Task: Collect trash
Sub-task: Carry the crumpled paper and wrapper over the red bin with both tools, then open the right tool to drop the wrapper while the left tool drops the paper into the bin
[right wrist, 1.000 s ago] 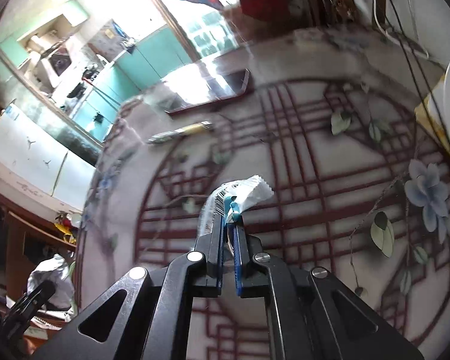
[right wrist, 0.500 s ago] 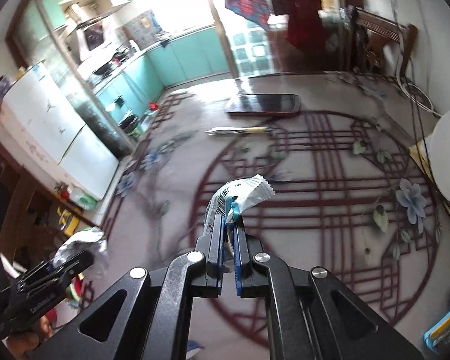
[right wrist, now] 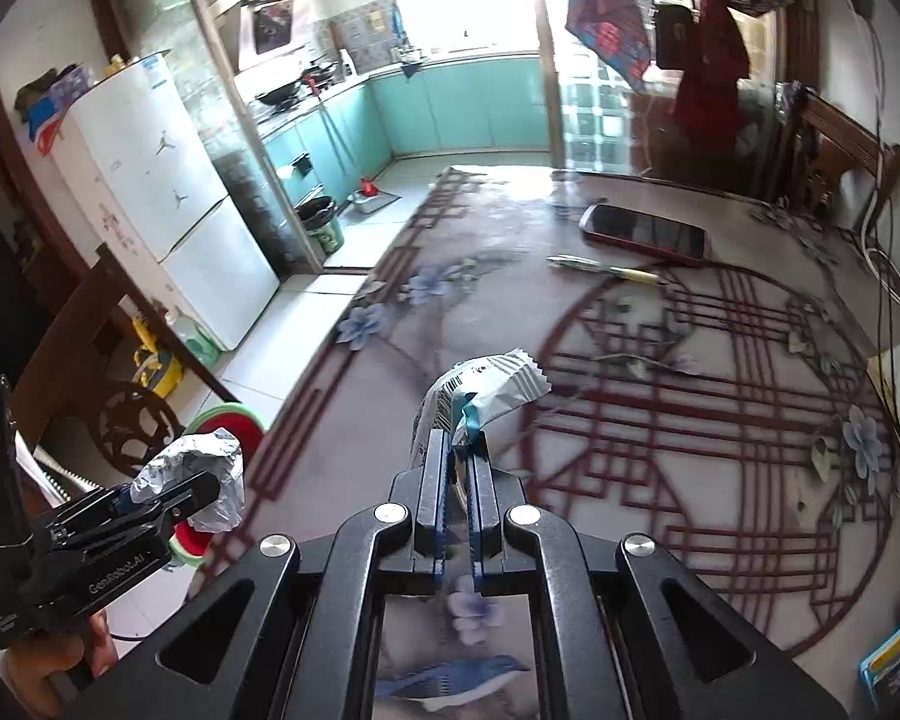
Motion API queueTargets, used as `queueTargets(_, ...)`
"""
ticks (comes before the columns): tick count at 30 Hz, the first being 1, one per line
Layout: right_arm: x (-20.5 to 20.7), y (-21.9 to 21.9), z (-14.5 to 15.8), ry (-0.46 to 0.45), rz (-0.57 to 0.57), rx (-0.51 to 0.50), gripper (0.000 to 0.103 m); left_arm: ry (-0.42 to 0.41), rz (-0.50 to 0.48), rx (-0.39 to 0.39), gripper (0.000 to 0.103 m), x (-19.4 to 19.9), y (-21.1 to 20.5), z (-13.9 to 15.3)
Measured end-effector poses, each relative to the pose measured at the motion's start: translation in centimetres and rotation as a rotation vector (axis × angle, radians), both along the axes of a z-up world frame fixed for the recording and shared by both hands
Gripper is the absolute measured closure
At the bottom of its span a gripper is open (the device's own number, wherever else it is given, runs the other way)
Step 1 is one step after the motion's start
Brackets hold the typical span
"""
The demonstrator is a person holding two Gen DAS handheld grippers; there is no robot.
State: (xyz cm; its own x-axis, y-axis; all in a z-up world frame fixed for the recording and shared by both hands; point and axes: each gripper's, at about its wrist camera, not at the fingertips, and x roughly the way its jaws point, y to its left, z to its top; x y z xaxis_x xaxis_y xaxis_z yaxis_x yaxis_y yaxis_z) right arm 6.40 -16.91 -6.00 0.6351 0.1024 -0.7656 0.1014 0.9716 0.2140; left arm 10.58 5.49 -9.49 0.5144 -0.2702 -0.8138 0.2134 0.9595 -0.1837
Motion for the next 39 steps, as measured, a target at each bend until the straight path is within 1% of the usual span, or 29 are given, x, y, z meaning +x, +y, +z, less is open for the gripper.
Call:
queueTargets(8, 0.7, 4.5, 0.4, -0.001, 0.047, -0.021, 0.099, 0.018, 0.056, 0.004, 0.067, -0.1, 4.1, -0.7)
queueTargets(16, 2.3, 9.9, 0.8, -0.010, 0.125, -0.031, 0.099, 0.021, 0.119, 0.009, 0.067, 0.8, 8.4, -1.2)
queueTargets(23, 4.6, 14.9, 0.3, 0.000, 0.200, -0.022, 0.099, 0.050, 0.199, 0.038, 0.067, 2.3, 13.1, -2.9)
queueTargets(28, 6.8, 18.3, -0.9, 0.018, 0.273, 0.022, 0.099, 0.067, 0.233, 0.072, 0.066, 4.0, 15.7, -4.1)
queueTargets(31, 8.4, 20.4, -2.2, 0.042, 0.324, 0.039, 0.099, 0.090, 0.256, 0.088, 0.066, 5.4, 17.0, -5.3)
queueTargets(39, 11.1, 25.1, -4.9, 0.086, 0.438, 0.022, 0.099, 0.153, 0.301, 0.099, 0.066, 8.0, 19.8, -7.9)
